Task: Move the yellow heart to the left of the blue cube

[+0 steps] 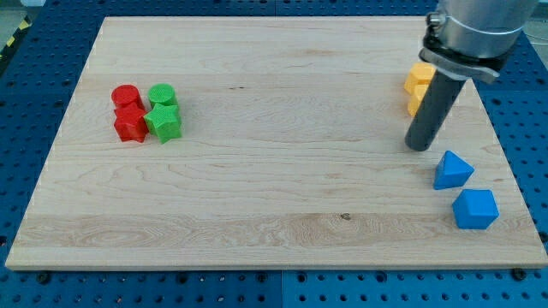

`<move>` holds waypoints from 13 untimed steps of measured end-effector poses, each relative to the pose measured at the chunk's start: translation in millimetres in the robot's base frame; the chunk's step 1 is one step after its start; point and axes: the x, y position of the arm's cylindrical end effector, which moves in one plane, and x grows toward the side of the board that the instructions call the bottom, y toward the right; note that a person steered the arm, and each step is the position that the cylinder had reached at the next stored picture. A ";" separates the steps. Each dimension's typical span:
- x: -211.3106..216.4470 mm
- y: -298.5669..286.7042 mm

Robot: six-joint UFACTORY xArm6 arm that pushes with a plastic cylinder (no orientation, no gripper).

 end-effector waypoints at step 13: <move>-107.0 38.8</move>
